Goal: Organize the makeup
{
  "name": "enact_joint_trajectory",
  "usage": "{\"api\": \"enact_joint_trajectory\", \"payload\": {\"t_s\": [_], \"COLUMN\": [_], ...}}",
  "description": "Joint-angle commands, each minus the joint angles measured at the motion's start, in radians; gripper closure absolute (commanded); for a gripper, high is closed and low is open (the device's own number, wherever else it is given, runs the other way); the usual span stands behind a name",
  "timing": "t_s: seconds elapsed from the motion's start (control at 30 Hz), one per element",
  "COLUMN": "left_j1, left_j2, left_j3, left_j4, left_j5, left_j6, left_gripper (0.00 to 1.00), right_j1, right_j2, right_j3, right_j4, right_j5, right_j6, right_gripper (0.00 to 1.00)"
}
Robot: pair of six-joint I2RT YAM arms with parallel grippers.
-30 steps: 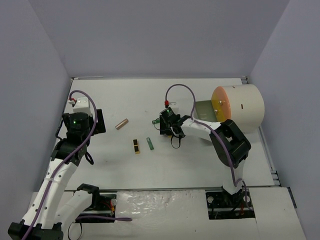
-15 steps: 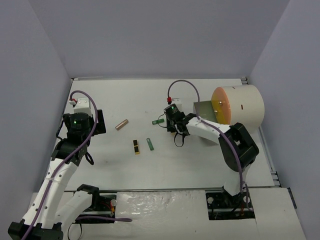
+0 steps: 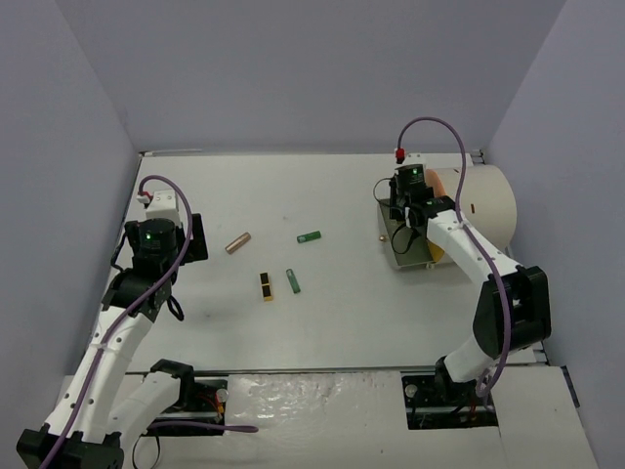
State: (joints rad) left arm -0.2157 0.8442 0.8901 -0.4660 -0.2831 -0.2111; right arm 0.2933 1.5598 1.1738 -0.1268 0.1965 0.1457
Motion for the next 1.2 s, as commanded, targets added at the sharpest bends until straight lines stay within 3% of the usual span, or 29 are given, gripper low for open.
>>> {"api": "enact_joint_trajectory", "payload": {"t_s": [0.0,0.27,0.57,0.83,1.17], "left_j1": [0.007,0.006,0.007,0.007,0.009], "left_j2": [0.006,0.003,0.001,0.004,0.005], "left_j3": [0.02,0.019,0.018,0.018,0.018], "left_j4": [0.058,0.056,0.055,0.055,0.055], "left_j5": [0.006,0.009,0.006,0.01,-0.002], "left_j6": [0.013,0.013,0.015,0.015,0.012], "left_gripper": [0.03,0.03,0.03,0.03,0.03], "right_j1": [-0.019,-0.035,-0.037,-0.017,0.232], "right_j2": [0.033,0.107,0.129,-0.021,-0.121], "right_j3": [-0.002,0.001,0.006,0.03,0.074], "right_j4": [0.003,0.021,0.021,0.018,0.034], "right_j5": [-0.06,-0.048,-0.037,-0.092,-0.169], "right_j6": [-0.081,-0.077,-0.077,-0.06,0.052], "right_gripper": [0.97,0.7,0.65,0.63,0.34]}}
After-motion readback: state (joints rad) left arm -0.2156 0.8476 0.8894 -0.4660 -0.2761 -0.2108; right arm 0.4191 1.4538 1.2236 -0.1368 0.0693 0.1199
